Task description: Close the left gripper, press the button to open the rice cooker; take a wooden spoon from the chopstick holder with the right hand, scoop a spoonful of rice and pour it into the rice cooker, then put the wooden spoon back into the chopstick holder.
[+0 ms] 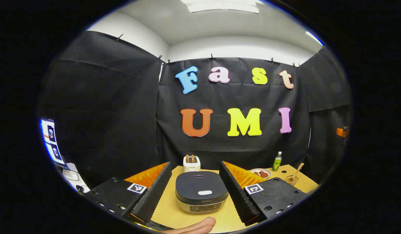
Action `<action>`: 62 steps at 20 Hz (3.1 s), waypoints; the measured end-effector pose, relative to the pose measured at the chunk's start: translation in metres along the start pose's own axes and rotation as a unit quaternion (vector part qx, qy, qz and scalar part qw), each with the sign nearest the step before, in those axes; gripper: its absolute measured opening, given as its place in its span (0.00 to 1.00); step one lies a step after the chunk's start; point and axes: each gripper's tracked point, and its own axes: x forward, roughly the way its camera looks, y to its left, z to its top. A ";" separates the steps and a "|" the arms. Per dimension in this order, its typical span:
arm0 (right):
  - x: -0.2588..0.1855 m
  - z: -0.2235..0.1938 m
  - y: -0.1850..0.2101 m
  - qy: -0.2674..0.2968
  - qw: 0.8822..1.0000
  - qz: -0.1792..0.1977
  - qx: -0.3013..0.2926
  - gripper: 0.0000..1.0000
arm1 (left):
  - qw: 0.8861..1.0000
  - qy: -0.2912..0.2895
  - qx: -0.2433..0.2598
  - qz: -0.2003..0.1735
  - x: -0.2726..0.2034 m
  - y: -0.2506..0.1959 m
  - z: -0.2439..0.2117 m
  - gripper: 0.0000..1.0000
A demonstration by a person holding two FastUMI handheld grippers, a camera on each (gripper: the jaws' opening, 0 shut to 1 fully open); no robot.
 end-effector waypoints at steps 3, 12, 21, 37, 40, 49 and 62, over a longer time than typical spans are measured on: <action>-0.004 -0.002 0.007 0.012 1.000 0.007 -0.002 1.00 | 1.000 -0.005 0.000 -0.005 0.000 -0.009 0.001 0.94; -0.010 0.000 0.003 0.005 1.000 0.010 -0.005 1.00 | 1.000 0.000 -0.005 -0.025 0.001 -0.024 -0.001 0.94; -0.006 -0.004 -0.008 -0.005 1.000 0.007 -0.006 1.00 | 0.999 0.024 -0.001 -0.032 0.019 -0.037 -0.015 0.86; 0.020 -0.053 -0.007 0.038 0.999 0.015 -0.013 1.00 | 0.985 0.164 0.052 -0.023 0.095 -0.056 -0.119 0.00; 0.024 -0.066 -0.007 0.051 0.999 0.014 -0.013 1.00 | 0.977 0.199 0.071 -0.006 0.109 -0.049 -0.148 0.00; 0.037 -0.099 -0.010 0.071 0.997 0.003 -0.040 1.00 | 0.959 0.284 0.025 -0.011 0.126 -0.051 -0.206 0.00; 0.047 -0.133 -0.012 0.118 0.993 -0.007 -0.015 1.00 | 0.948 0.315 0.031 0.006 0.126 -0.051 -0.228 0.00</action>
